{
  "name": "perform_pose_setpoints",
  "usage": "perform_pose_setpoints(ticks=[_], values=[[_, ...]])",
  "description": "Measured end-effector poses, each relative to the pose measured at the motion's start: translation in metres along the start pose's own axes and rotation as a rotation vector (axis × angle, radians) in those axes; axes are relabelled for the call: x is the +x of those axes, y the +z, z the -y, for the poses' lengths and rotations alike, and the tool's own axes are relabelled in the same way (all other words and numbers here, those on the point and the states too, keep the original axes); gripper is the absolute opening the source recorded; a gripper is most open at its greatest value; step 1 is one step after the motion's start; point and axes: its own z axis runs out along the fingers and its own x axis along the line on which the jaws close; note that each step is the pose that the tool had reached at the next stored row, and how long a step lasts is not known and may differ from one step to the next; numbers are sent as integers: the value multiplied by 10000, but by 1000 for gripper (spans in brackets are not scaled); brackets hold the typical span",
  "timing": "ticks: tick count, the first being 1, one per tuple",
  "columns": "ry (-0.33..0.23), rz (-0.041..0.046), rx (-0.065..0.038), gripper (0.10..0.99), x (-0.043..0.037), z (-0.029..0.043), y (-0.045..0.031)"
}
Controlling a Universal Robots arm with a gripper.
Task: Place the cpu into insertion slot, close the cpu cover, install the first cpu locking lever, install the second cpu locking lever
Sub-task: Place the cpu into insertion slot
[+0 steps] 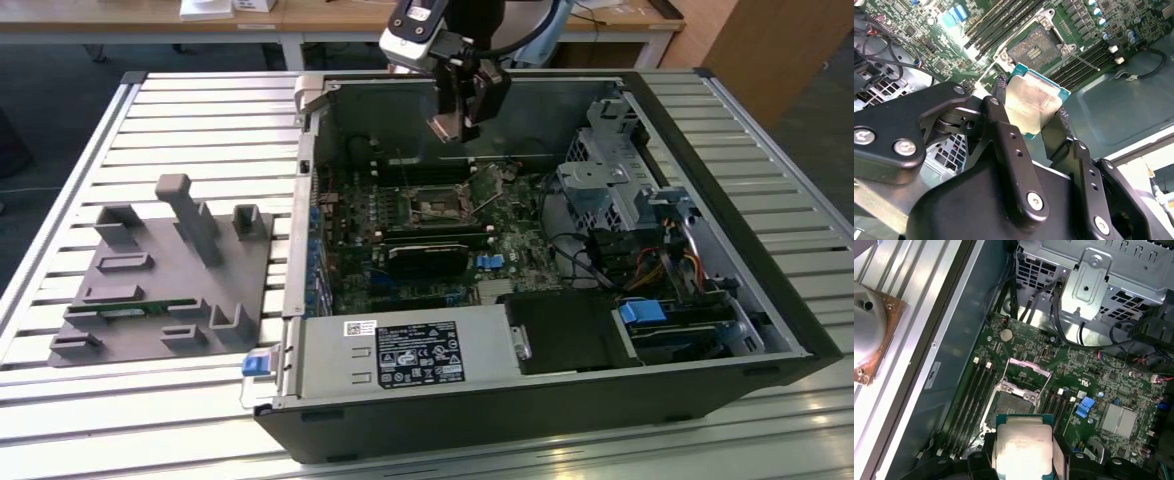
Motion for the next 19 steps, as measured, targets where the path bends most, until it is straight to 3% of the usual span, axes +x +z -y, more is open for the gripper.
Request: perform_pose_setpoints(ticks=[3, 19], values=[[58, 7, 1, 533, 2, 1, 24], [2271, 225, 44, 533, 13, 13, 198]])
